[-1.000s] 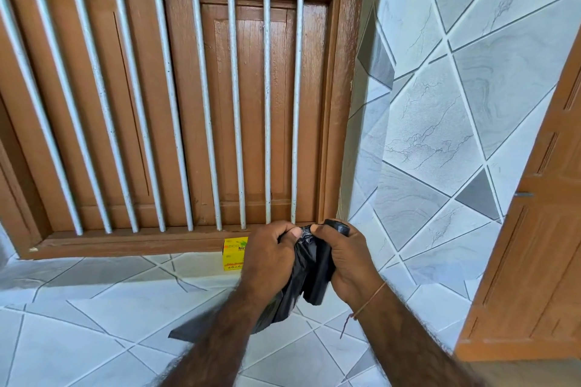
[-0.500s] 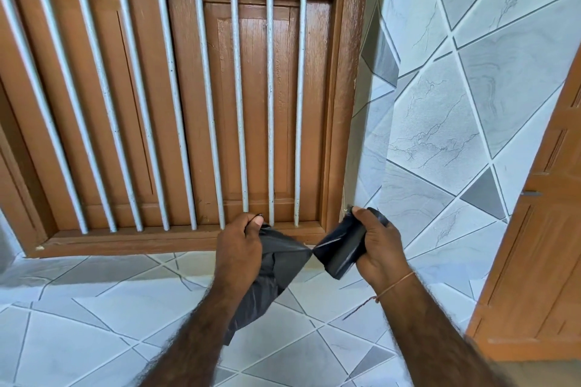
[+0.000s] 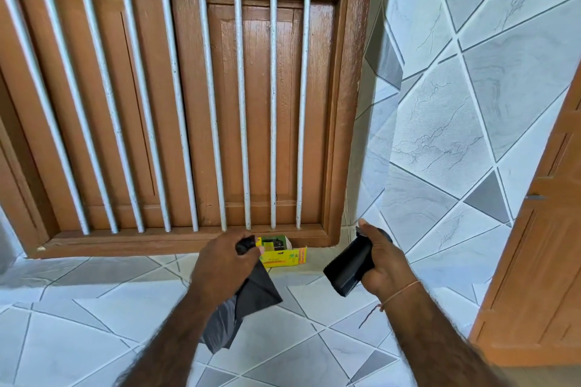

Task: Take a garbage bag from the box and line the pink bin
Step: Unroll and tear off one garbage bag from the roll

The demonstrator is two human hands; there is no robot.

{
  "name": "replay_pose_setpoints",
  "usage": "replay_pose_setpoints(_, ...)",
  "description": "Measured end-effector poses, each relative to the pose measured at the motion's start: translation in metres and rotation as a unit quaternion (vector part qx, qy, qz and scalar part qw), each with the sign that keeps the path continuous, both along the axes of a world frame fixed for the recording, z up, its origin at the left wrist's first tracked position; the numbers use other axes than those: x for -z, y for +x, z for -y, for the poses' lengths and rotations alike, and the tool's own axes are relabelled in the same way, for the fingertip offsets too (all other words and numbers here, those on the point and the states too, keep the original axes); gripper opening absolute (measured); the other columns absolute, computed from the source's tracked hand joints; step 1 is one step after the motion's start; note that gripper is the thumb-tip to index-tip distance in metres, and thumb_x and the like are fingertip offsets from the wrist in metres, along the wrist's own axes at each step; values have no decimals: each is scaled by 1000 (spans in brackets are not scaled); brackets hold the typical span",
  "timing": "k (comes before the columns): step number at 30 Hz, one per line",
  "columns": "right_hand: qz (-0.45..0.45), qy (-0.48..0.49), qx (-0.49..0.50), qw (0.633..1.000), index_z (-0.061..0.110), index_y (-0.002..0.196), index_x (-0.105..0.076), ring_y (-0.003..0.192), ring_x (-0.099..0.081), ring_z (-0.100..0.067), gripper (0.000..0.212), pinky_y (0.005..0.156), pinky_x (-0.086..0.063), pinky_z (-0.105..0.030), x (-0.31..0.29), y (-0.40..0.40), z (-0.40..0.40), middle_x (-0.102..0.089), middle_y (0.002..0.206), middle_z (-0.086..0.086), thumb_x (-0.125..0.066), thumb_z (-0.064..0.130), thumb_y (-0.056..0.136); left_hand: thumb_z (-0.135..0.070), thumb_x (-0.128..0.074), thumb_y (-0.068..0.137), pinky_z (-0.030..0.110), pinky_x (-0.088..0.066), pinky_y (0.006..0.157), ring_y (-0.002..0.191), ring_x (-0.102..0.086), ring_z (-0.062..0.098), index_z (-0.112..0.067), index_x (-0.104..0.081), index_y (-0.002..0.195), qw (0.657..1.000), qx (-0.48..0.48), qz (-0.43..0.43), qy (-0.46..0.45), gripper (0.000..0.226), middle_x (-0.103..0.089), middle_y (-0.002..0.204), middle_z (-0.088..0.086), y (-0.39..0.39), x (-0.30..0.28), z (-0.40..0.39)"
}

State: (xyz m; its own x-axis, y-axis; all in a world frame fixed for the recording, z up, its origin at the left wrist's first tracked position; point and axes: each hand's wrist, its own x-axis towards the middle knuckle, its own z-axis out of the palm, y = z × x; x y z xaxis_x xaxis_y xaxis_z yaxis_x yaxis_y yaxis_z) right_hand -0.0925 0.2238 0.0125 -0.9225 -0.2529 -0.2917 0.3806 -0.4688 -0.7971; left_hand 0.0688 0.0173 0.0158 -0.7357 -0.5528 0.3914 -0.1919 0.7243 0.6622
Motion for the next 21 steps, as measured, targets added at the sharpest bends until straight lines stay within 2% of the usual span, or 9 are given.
replay_pose_setpoints(2,16,-14,-26,999,16,81,-66,77,-60,-29,41,69,-54,-38,5,2,2,-68,75,-10,-91,31,51,-46,-73,76,19,-42,65,79,-60,7,-33,-65,86,999,46,24,8,18,-65,81,-17,-2,5,-10)
replay_pose_setpoints(6,31,-59,-53,996,15,77,-61,58,-60,-19,11,61,-49,-35,7,9,12,-61,62,-6,-71,18,81,-74,-71,54,21,-46,91,104,-57,1,-39,-61,120,981,148,88,83,75,-61,111,-21,-12,18,-44)
replay_pose_setpoints(8,17,-87,-63,994,14,73,-57,46,-62,-15,16,61,-47,-35,7,15,19,-60,60,-6,-64,13,88,-77,-71,48,26,-46,96,110,-56,3,-42,-54,129,971,183,112,108,90,-60,117,-16,-20,22,-57)
replay_pose_setpoints(10,6,-120,-79,990,13,74,-55,47,-62,-16,16,66,-50,-38,6,19,24,-60,58,-7,-65,11,87,-72,-77,50,29,-51,93,104,-60,2,-42,-55,125,964,206,118,123,84,-64,113,-16,-26,24,-62)
replay_pose_setpoints(12,16,-151,-102,983,12,76,-56,56,-61,-21,16,71,-56,-42,4,21,27,-59,62,-9,-71,13,82,-57,-80,59,33,-54,88,95,-65,2,-38,-61,113,966,209,83,131,61,-69,103,-15,-30,25,-63)
replay_pose_setpoints(15,-7,-194,-121,973,12,76,-59,59,-64,-20,11,63,-58,-39,1,22,25,-63,64,-10,-69,12,82,-40,-75,73,35,-56,82,89,-69,8,-30,-69,103,965,196,4,173,33,-73,94,-11,-32,20,-60)
replay_pose_setpoints(16,-30,-205,-139,968,11,82,-61,68,-66,-22,9,72,-59,-41,1,22,22,-65,73,-12,-70,12,80,-32,-74,79,30,-56,77,87,-69,9,-26,-71,103,960,205,-16,189,26,-74,92,-11,-32,18,-59)
replay_pose_setpoints(18,-71,-220,-188,955,9,100,-64,92,-65,-27,32,94,-51,-47,3,24,17,-66,97,-17,-80,14,72,-18,-70,87,19,-49,68,80,-67,4,-17,-73,102,946,230,-44,225,16,-73,86,-14,-29,12,-56)
replay_pose_setpoints(21,-102,-215,-252,938,16,117,-62,106,-65,-26,70,93,-50,-45,11,27,11,-66,116,-13,-92,20,54,-15,-65,90,18,-47,70,79,-64,5,-14,-73,102,922,259,-60,280,15,-73,86,-9,-24,7,-54)
